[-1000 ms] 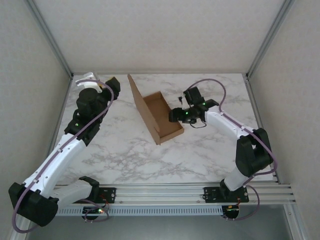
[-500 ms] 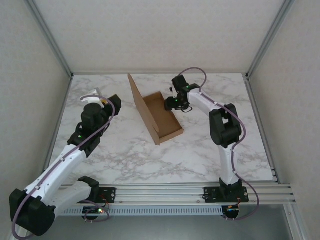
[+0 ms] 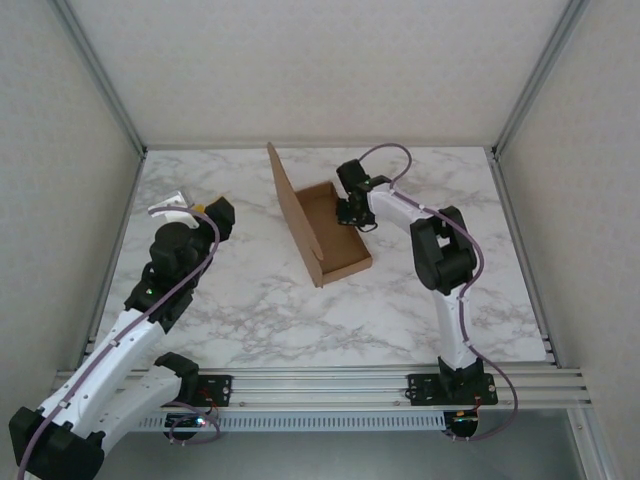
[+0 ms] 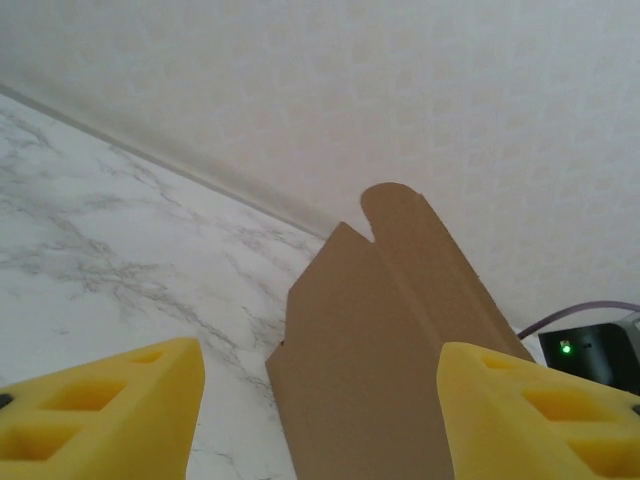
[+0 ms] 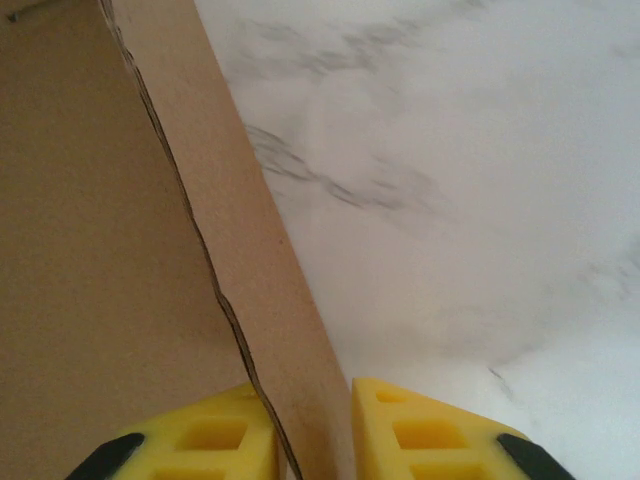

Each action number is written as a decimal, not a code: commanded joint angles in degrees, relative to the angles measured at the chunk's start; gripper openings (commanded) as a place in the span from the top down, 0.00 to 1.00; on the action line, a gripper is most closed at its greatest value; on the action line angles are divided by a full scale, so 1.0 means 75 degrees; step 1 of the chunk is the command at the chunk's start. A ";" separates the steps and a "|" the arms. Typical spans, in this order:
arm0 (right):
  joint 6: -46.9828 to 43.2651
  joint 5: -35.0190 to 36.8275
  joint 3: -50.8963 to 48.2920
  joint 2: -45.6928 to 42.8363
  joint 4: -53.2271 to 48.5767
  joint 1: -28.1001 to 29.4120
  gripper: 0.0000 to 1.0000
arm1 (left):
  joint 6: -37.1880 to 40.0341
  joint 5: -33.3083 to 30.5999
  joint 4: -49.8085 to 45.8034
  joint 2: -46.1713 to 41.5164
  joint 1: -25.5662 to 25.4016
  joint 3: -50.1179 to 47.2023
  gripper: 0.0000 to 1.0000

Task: Fold the paper box

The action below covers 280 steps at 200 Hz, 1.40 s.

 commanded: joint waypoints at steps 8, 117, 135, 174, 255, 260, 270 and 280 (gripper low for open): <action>0.1906 0.0604 -0.1313 -0.1023 0.0503 -0.0104 0.78 | 0.0036 -0.0184 0.0079 -0.0143 -0.0048 -0.0141 0.36; 0.4380 0.0192 -0.3674 -0.3070 0.1477 0.1367 0.44 | 0.0011 -0.0372 -0.0059 -0.0324 -0.0053 -0.0077 0.33; 0.2720 0.1008 -0.3924 -0.3886 0.1493 0.1127 0.38 | 0.0011 -0.0366 -0.0083 -0.0332 -0.0062 -0.0055 0.33; -0.1158 0.0937 -0.2559 -0.3901 0.1165 0.0552 0.19 | -0.0023 -0.0416 -0.0084 -0.0374 -0.0091 -0.0049 0.33; -0.5602 -0.1828 0.1401 -0.0304 -0.0688 -0.0323 0.22 | 0.0200 -0.0431 -0.0025 -0.0522 -0.0216 -0.0075 0.32; -0.5640 -0.1854 0.1576 -0.0130 -0.0767 -0.0330 0.22 | 0.0201 -0.0428 -0.0016 -0.0524 -0.0226 -0.0076 0.32; -0.5671 -0.1900 0.1912 0.0174 -0.0928 -0.0316 0.22 | 0.0218 -0.0447 -0.0015 -0.0539 -0.0227 -0.0081 0.32; -0.5665 -0.1801 0.2242 0.0491 -0.1122 -0.0302 0.22 | 0.0230 -0.0451 -0.0013 -0.0539 -0.0239 -0.0076 0.32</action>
